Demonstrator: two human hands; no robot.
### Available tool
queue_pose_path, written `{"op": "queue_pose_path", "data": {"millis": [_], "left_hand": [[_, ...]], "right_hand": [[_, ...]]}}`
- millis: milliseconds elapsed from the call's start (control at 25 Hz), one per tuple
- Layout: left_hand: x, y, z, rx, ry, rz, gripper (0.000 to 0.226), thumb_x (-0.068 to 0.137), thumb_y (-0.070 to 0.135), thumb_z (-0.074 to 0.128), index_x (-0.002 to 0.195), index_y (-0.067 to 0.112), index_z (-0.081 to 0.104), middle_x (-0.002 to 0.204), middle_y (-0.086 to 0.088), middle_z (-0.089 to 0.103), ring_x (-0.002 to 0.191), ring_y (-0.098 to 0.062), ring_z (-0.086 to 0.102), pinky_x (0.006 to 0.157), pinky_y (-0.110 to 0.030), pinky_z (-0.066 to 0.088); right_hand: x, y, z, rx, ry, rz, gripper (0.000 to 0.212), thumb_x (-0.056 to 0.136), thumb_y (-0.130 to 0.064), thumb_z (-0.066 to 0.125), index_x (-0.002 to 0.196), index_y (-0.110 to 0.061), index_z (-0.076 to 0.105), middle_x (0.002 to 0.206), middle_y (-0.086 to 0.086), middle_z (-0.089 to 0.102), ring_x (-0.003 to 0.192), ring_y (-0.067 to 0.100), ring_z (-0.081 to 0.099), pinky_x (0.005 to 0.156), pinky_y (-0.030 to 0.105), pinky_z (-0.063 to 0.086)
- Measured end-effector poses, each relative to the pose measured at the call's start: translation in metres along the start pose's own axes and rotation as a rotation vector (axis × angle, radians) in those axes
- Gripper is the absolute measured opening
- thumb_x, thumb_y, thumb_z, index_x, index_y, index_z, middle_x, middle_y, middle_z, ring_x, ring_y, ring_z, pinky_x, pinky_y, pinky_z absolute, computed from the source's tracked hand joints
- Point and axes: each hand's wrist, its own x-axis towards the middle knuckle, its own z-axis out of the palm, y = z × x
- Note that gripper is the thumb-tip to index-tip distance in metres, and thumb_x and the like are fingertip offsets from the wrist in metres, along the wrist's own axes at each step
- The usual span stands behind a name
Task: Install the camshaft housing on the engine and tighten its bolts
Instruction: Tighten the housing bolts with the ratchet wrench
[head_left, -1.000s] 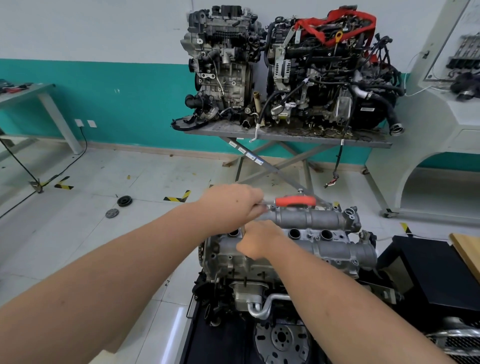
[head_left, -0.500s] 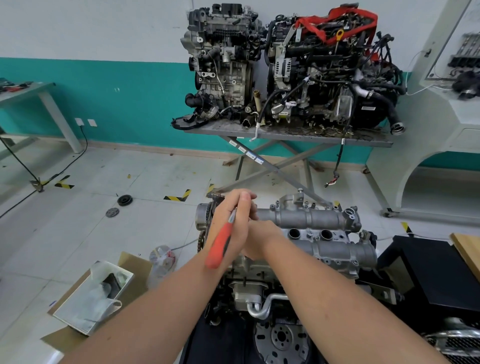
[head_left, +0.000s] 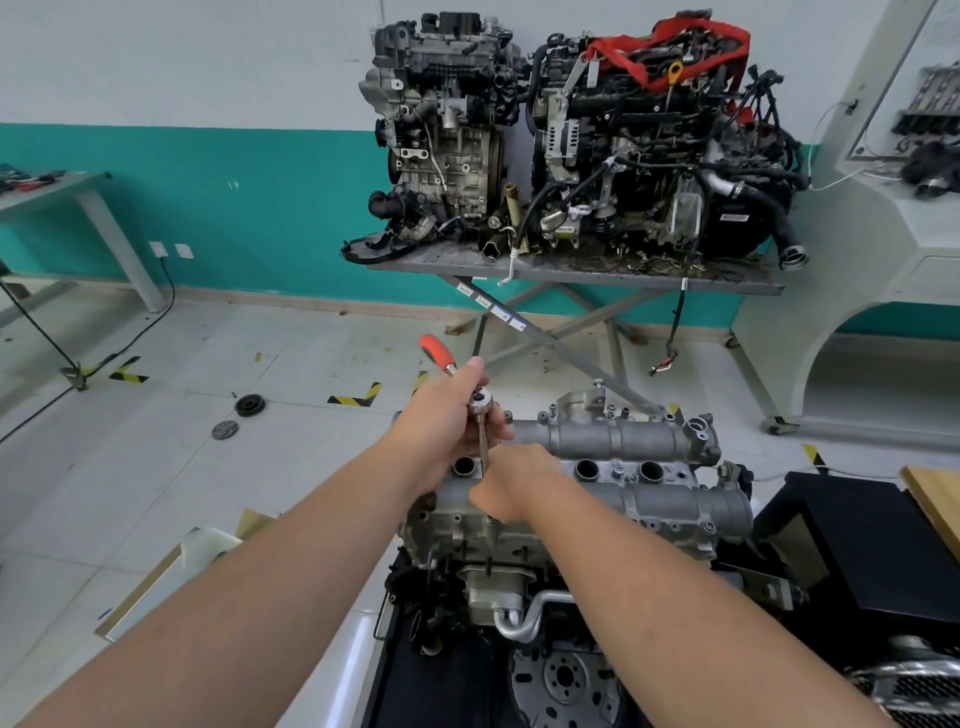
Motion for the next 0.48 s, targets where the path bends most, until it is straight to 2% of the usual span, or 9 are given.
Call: {"op": "queue_pose_path", "data": {"millis": [160,320,400,480], "left_hand": [[-0.006,0.012,-0.014,0.258,-0.242,0.043,0.040,0.103,0.047,0.039,0.126,0.016,0.047,0.086,-0.007,0.073,0.082,-0.026,0.072,0.084,-0.043,0.057],[-0.006,0.028,-0.021,0.472,-0.279,0.036,0.037,0.104,0.042,0.039,0.122,0.013,0.054,0.094,-0.008,0.076,0.088,-0.025,0.073,0.090,-0.044,0.057],[-0.007,0.040,-0.015,0.705,-0.272,0.099,0.029,0.105,0.036,0.041,0.113,0.015,0.059,0.086,-0.001,0.076,0.080,-0.012,0.072,0.083,-0.039,0.058],[-0.010,0.049,-0.006,1.080,-0.293,0.256,0.027,0.105,0.035,0.042,0.102,0.018,0.062,0.079,0.001,0.072,0.064,0.001,0.063,0.064,-0.029,0.049]], "right_hand": [[-0.002,0.000,-0.001,-0.025,-0.014,-0.025,0.011,0.088,-0.023,0.048,0.091,-0.016,0.056,0.081,0.002,0.057,0.090,0.028,0.060,0.069,0.036,0.048],[-0.003,-0.001,-0.002,-0.056,-0.033,-0.030,0.014,0.087,-0.021,0.047,0.097,-0.017,0.057,0.089,0.002,0.057,0.092,0.028,0.057,0.070,0.035,0.047],[-0.004,-0.002,-0.003,-0.040,-0.029,-0.021,0.014,0.086,-0.022,0.049,0.098,-0.019,0.056,0.099,0.004,0.061,0.096,0.028,0.057,0.072,0.035,0.045],[-0.004,-0.002,-0.004,-0.045,-0.027,-0.024,0.012,0.086,-0.021,0.050,0.096,-0.019,0.056,0.107,0.005,0.065,0.103,0.029,0.059,0.074,0.034,0.044]]}}
